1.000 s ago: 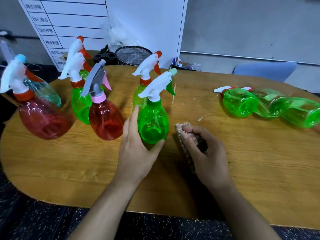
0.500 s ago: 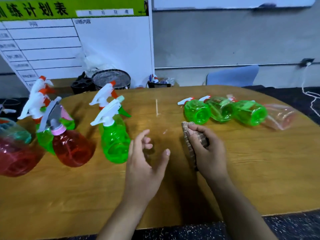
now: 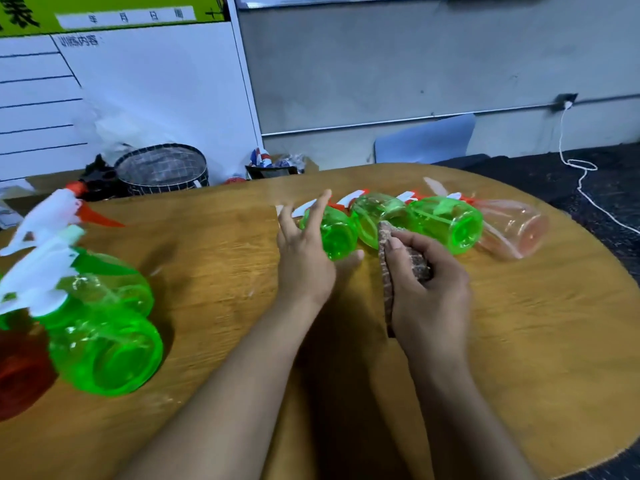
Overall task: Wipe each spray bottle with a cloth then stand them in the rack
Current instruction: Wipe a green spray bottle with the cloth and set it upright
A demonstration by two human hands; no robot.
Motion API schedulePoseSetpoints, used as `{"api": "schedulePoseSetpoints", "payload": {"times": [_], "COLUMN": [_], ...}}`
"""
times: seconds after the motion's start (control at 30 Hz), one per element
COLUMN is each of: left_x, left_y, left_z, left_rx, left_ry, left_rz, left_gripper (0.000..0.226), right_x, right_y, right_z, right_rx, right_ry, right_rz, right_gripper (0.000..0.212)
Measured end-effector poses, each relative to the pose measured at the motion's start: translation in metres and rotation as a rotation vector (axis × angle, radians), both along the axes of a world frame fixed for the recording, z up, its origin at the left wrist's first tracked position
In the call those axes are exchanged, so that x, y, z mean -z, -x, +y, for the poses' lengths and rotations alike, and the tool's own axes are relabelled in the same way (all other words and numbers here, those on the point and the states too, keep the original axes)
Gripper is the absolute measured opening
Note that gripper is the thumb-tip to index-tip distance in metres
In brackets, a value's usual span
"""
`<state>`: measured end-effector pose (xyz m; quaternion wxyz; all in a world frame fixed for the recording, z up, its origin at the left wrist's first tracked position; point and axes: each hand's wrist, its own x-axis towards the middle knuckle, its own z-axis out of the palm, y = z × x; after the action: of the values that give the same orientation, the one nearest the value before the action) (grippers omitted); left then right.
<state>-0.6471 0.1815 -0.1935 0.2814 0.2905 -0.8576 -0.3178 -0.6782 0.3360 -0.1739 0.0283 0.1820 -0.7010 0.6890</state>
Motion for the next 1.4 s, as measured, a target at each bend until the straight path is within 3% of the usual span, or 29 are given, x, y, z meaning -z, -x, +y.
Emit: {"api": "schedulePoseSetpoints", "payload": {"times": [0.2,0.37,0.5,0.63,0.77,1.13,1.3,1.4], "left_x": [0.01,0.001,-0.024,-0.053,-0.083,-0.186,-0.235,-0.258], "left_y": [-0.003,-0.061,-0.117,-0.167,-0.212,-0.262,-0.268,-0.274], "left_z": [-0.012,0.008,0.032,0.063,0.083,0.131,0.149,0.161], "left_rx": [-0.044,-0.001,0.055,0.074,0.095,0.157,0.205,0.272], "left_ry": [-0.012,-0.138,-0.439,-0.612,-0.678,-0.641,-0.677,-0.639], "left_rz": [0.068,0.334,0.653,0.735,0.737,0.786,0.884,0.904], "left_gripper": [0.088,0.085,0.08,0.084,0.087,0.068,0.055,0.051], "right_x": [0.004,0.009,0.0,-0.028,-0.064,-0.16,-0.231,-0.281], "right_y": [-0.002,-0.015,-0.05,-0.111,-0.159,-0.191,-0.192,-0.189], "right_z": [-0.011,-0.019,-0.03,-0.021,0.002,0.06,0.078,0.084], "right_rx": [-0.017,-0.09,-0.218,-0.448,-0.483,-0.423,-0.395,-0.321], "right_ry": [-0.014,0.058,0.155,0.225,0.248,0.276,0.29,0.241], "right_rz": [-0.033,-0.198,-0.438,-0.52,-0.476,0.11,0.314,0.539], "right_gripper": [0.01,0.012,0.019,0.027,0.028,0.02,0.019,0.024]}}
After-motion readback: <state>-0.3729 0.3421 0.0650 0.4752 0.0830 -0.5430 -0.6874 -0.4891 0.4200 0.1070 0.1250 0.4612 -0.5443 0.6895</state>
